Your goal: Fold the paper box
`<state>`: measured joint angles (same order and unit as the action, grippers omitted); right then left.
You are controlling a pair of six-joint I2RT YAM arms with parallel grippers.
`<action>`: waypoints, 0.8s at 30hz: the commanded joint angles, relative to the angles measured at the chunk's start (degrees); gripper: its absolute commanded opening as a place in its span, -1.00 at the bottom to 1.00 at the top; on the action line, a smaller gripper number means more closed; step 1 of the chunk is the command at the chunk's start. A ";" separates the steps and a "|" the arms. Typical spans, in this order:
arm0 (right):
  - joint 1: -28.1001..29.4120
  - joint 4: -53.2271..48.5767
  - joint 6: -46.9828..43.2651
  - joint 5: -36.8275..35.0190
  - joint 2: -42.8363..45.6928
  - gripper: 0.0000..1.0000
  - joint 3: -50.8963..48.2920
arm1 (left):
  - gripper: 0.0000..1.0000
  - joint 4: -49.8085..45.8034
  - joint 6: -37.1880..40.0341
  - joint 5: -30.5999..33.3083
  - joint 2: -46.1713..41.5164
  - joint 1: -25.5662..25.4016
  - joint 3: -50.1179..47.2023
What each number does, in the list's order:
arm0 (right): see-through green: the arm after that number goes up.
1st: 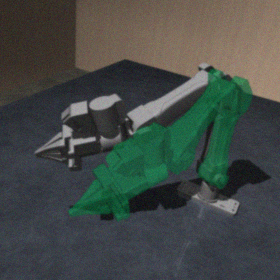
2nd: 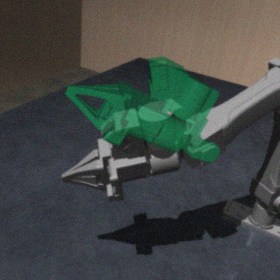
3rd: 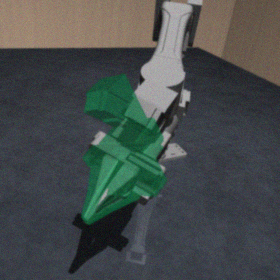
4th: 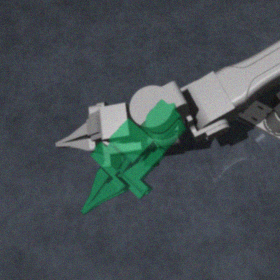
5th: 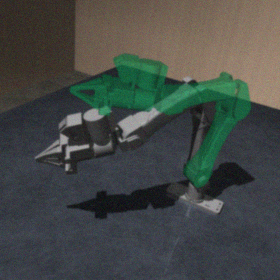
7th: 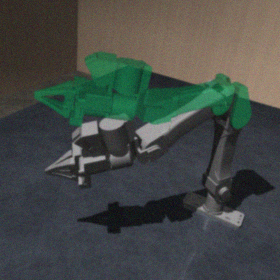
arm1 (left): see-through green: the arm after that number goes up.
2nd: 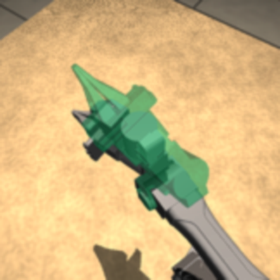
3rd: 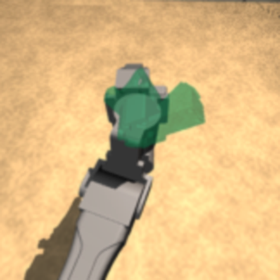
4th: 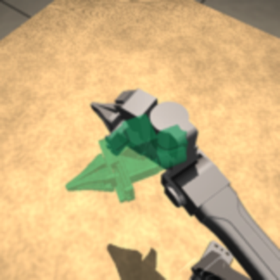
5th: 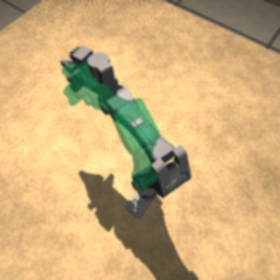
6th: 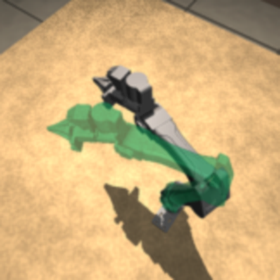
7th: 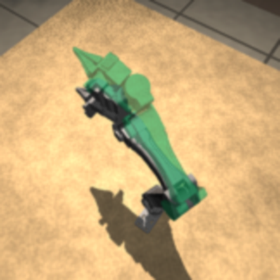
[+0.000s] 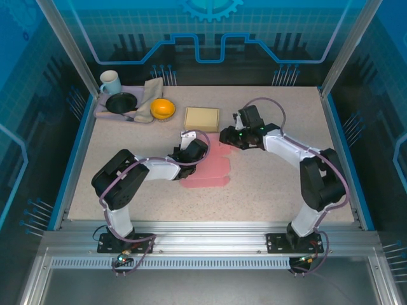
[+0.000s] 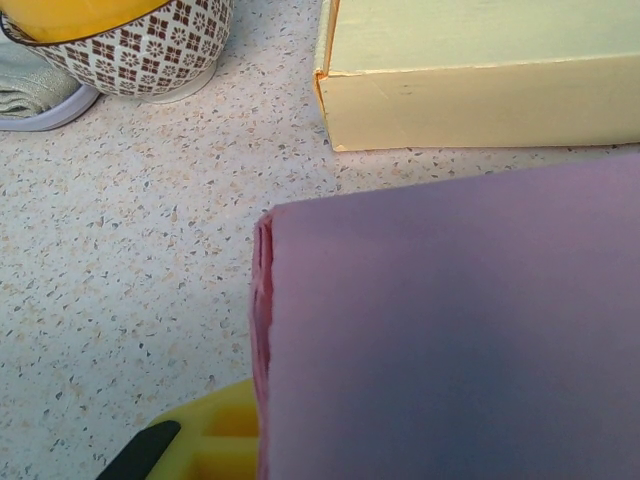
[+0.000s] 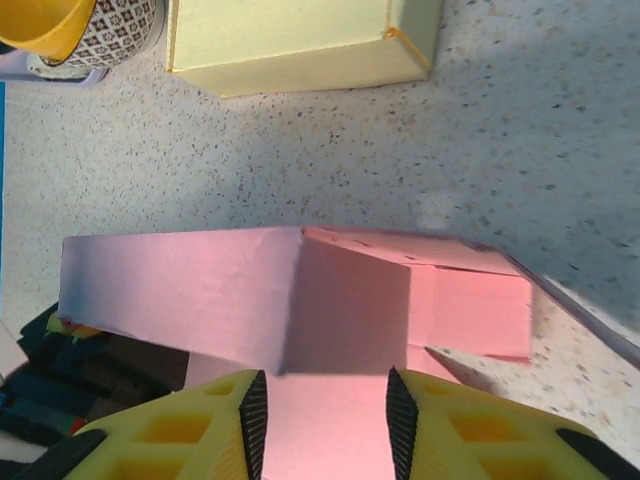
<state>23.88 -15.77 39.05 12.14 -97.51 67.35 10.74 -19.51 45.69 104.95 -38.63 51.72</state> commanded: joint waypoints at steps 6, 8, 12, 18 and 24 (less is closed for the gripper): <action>-0.44 2.33 -4.93 -3.71 2.91 -0.37 -4.14 | -0.74 -5.38 0.25 -0.51 1.85 -0.53 0.22; -0.75 4.81 -5.03 -3.40 1.23 -0.46 -4.73 | -0.73 -5.71 0.10 -0.52 1.81 -0.54 0.37; -2.00 9.35 -6.10 -4.22 -1.74 -0.53 -5.65 | -0.73 -6.20 -0.03 -0.74 1.54 -0.52 0.31; -4.93 13.32 -8.24 -6.16 -4.59 -0.62 -7.88 | -0.73 -7.14 -0.51 -0.69 1.26 -0.48 0.48; -5.33 14.99 -7.69 -6.04 -8.02 -0.66 -8.02 | -0.73 -7.93 -0.56 -0.87 1.93 -0.52 1.34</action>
<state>18.70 -3.66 31.64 6.39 -103.50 59.68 8.86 -19.70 45.67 104.95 -38.70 52.56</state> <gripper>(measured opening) 0.173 0.136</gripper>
